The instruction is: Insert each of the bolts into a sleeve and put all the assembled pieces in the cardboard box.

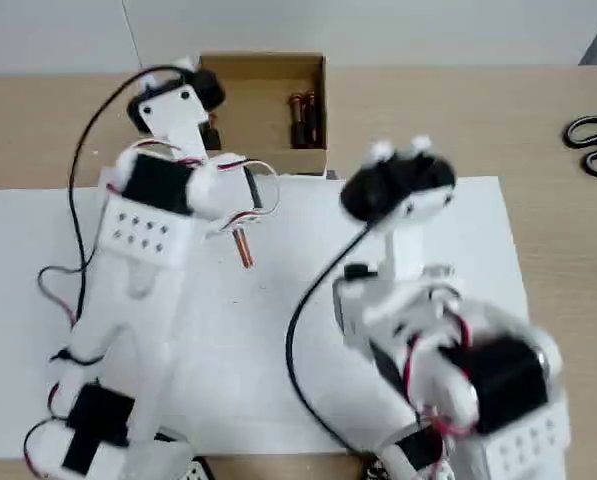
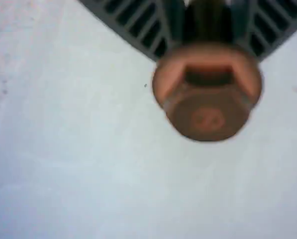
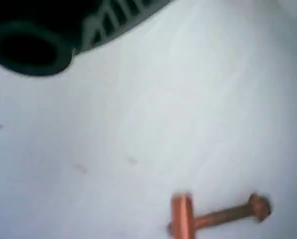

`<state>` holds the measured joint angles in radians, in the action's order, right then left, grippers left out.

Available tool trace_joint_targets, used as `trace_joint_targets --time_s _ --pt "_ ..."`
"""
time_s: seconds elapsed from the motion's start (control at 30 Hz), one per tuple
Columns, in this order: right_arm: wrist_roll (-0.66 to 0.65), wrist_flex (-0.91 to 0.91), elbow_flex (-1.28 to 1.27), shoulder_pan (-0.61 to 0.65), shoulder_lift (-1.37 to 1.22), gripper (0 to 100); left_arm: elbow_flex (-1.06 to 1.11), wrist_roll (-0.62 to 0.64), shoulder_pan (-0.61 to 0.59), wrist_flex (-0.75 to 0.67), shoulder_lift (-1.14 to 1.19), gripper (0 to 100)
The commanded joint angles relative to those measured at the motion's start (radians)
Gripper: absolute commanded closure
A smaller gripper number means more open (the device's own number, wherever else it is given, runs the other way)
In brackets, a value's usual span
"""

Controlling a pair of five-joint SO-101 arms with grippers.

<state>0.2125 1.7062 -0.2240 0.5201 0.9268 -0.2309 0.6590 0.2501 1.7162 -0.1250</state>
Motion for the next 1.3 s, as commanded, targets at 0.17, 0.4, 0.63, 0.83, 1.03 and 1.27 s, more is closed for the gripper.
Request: trace_joint_targets --time_s 0.17,0.4,0.63,0.83,1.03,1.27 --pt "-0.081 -0.016 -0.279 0.154 0.367 99.5 -0.045 -0.078 -0.002 -0.029 -0.206 99" --pt "-0.084 -0.105 -0.443 0.160 0.499 99.5 -0.019 -0.149 -0.002 -0.092 -0.367 99" --pt "-0.084 -0.338 -0.629 0.182 0.545 99.5 0.266 -0.153 -0.005 -0.236 -0.580 99" --pt "-0.091 -0.561 -0.783 0.311 0.545 99.5 0.638 -0.150 -0.005 -0.470 -0.858 99" --pt "-0.201 -0.710 -0.878 0.346 0.544 99.5 0.972 -0.089 0.002 -0.641 -1.188 99" --pt "-0.285 -0.837 -0.910 0.346 0.535 99.5 1.170 -0.066 0.003 -0.644 -1.435 99"
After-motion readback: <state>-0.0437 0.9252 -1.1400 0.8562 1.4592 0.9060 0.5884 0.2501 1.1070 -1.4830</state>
